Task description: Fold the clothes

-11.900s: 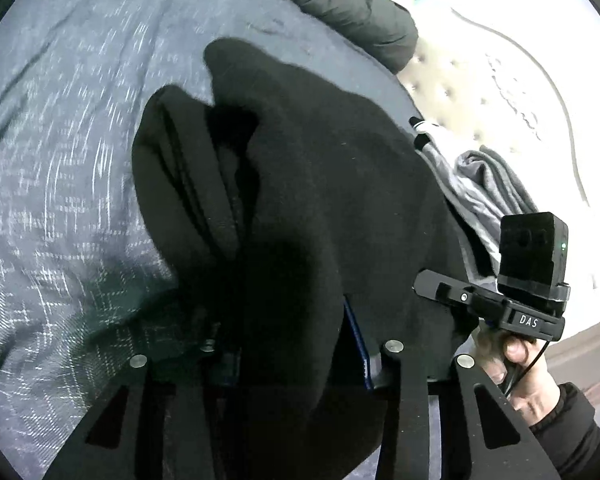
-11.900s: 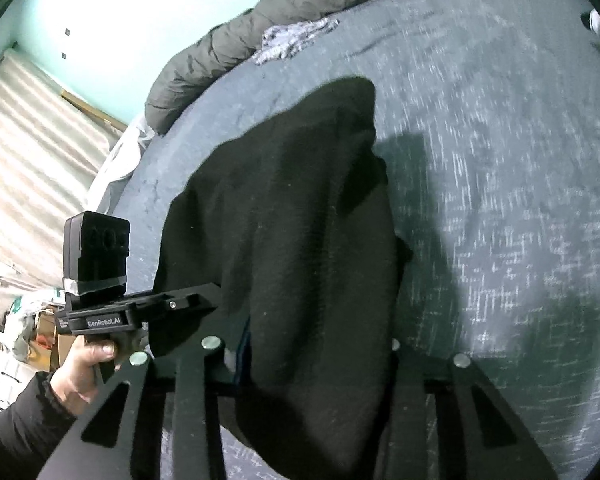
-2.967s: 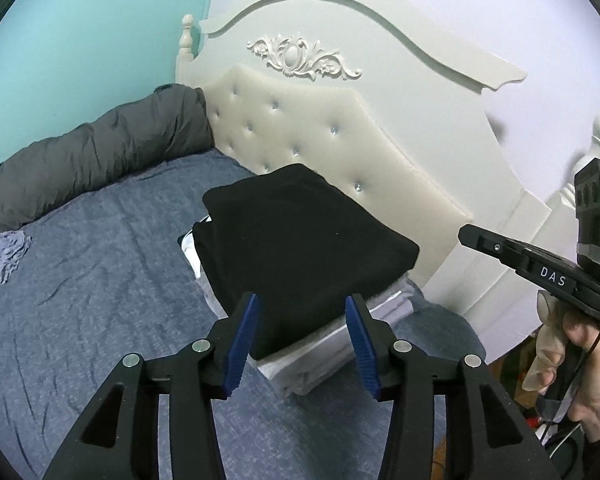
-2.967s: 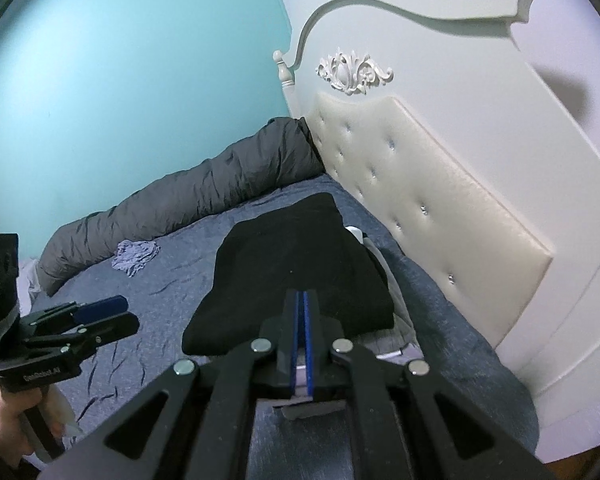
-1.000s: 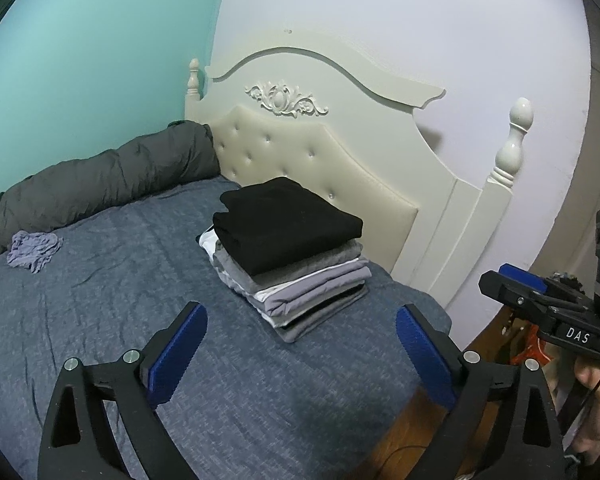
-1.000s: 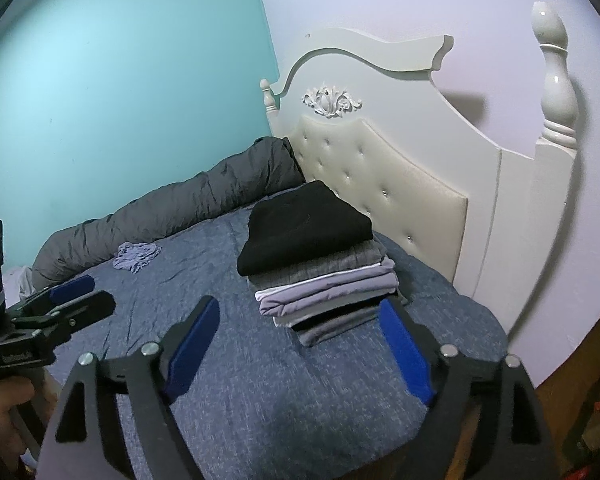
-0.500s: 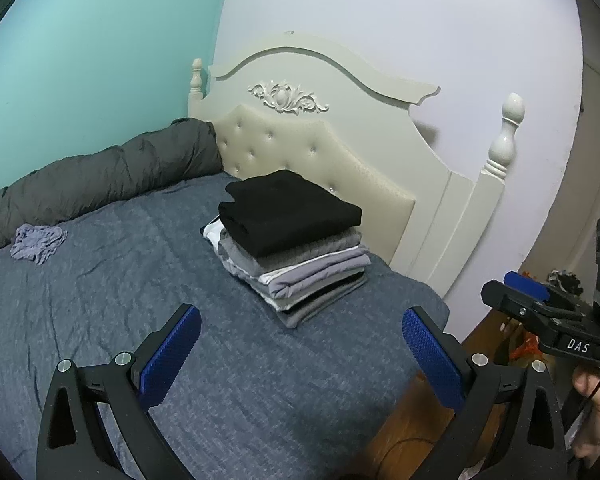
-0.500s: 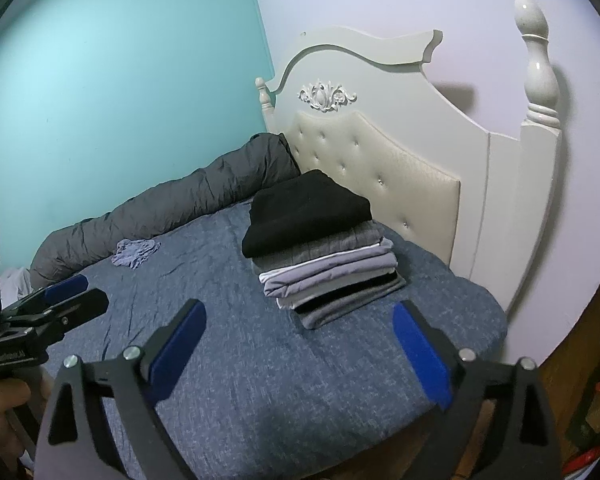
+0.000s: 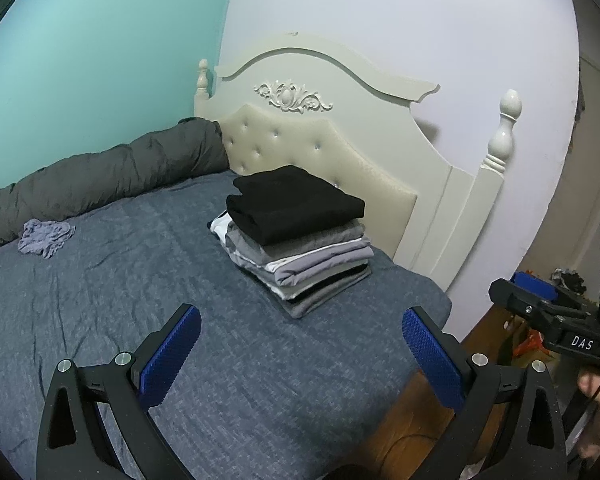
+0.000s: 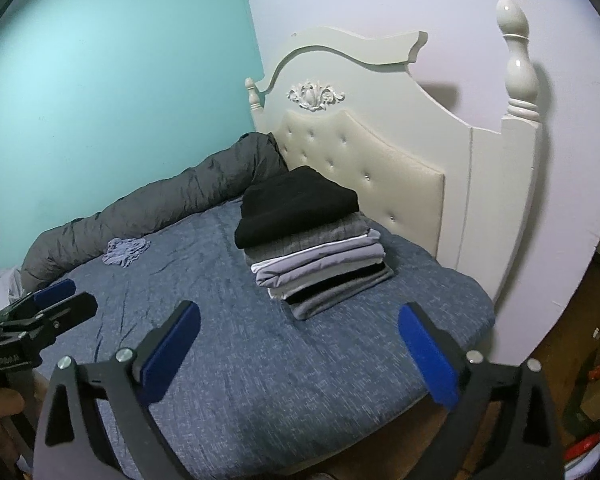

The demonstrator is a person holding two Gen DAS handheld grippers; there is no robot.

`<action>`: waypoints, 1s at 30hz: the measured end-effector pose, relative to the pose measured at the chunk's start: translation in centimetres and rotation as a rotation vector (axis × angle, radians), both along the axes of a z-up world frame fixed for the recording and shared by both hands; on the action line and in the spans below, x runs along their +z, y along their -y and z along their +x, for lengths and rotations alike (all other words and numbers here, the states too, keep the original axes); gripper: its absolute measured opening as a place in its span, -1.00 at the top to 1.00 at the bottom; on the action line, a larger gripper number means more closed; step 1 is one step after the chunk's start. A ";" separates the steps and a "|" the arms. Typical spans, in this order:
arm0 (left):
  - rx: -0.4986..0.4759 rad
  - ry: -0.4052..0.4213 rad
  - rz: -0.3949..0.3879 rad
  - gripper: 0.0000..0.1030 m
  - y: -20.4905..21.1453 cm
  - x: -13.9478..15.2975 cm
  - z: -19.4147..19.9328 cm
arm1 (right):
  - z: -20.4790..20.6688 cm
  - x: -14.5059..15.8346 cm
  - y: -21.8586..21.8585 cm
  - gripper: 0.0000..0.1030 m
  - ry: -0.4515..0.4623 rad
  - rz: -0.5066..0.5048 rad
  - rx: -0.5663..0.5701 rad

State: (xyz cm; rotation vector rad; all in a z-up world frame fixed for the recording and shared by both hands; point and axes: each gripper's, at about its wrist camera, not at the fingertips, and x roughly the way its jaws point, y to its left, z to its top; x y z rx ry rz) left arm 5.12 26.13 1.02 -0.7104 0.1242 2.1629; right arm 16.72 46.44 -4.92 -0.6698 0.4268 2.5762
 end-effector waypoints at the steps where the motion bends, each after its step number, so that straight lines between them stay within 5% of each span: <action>1: 0.004 -0.001 -0.002 -0.99 0.2 -0.1 0.1 | 0.2 0.0 0.2 -0.94 -0.003 -0.001 0.000; 30: 0.045 -0.021 -0.007 -0.99 5.3 -2.2 3.3 | 3.5 -2.2 4.7 -0.96 -0.032 0.055 -0.024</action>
